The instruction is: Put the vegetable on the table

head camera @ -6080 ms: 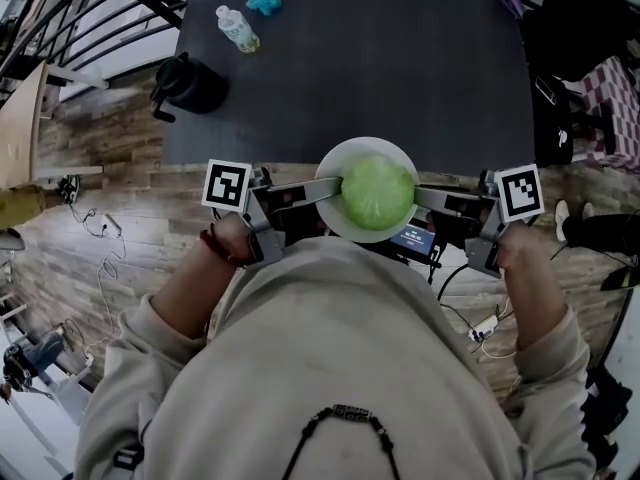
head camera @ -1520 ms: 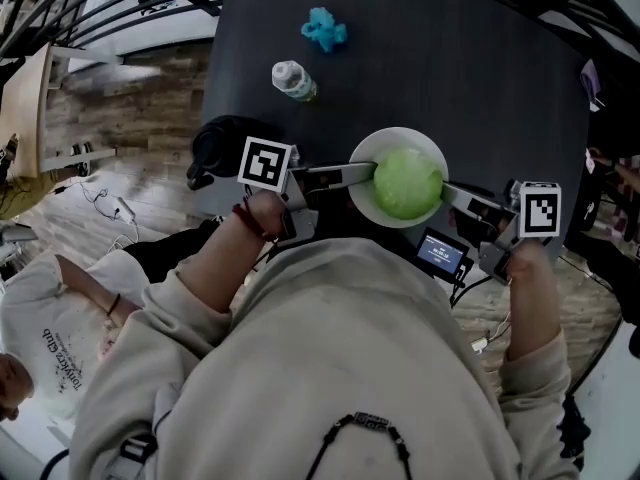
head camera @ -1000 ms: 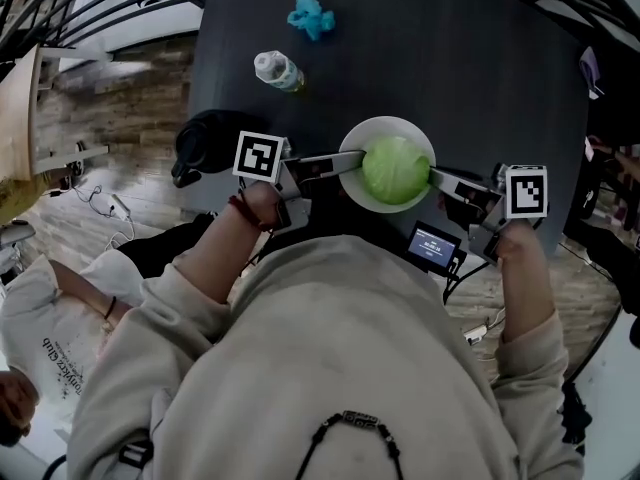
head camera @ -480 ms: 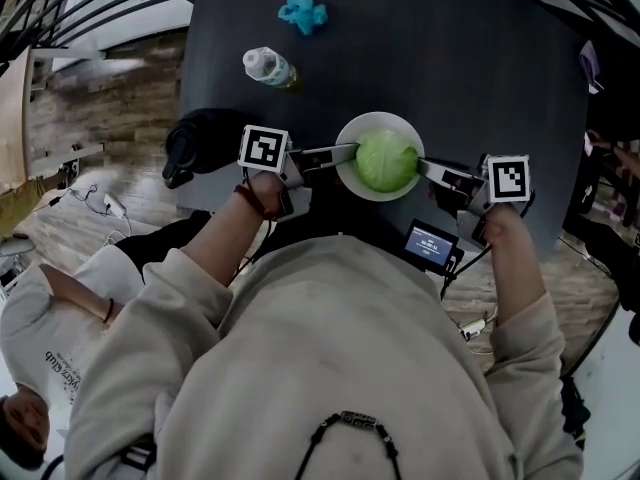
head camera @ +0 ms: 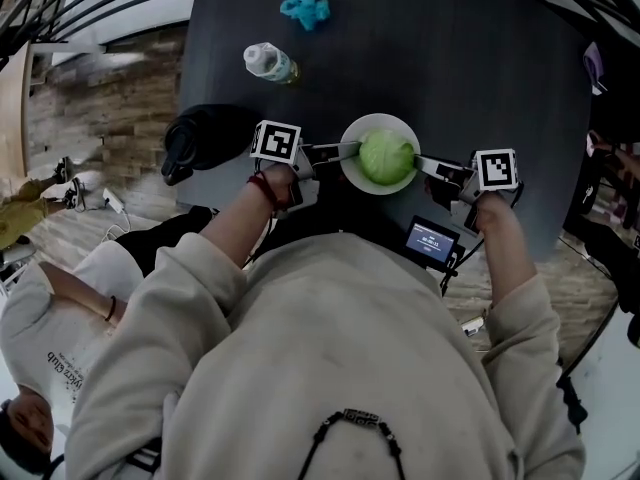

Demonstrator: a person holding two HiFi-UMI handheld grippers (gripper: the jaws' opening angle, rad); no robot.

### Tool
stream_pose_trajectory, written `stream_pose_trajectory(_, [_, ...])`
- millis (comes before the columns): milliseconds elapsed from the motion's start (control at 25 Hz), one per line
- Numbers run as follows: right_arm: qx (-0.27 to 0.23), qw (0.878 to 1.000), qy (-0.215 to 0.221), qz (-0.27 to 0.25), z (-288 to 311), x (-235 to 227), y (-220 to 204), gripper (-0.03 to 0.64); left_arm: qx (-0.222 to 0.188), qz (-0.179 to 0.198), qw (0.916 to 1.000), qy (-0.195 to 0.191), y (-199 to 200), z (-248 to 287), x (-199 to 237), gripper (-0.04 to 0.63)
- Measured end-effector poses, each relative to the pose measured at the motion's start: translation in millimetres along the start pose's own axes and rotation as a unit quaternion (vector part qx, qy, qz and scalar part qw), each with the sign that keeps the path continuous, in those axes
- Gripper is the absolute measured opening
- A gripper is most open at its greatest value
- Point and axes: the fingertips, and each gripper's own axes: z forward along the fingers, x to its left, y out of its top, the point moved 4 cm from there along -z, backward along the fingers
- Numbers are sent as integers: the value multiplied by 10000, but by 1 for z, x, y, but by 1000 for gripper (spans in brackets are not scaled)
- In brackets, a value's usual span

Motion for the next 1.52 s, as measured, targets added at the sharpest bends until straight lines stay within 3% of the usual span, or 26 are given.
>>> stream_pose_trajectory(840, [178,9997,188,23,20,-59,-5,25,47,-40,9987,496,-3,-2,54,29])
stream_pose_trajectory(1080, [198,9997,84,100,22,-68,-8,25,1,-137,9982,580,-5,-3,61,29])
stream_pose_trajectory(1320, [263,9996,-27,31,27,-71,-12,25,113,-119,9953,957,-11,-3,71,29])
stream_pose_trajectory(1520, [374,9982,-442,137,22,-84,-21,25,233,-168,9917,1257,-21,-4,81,34])
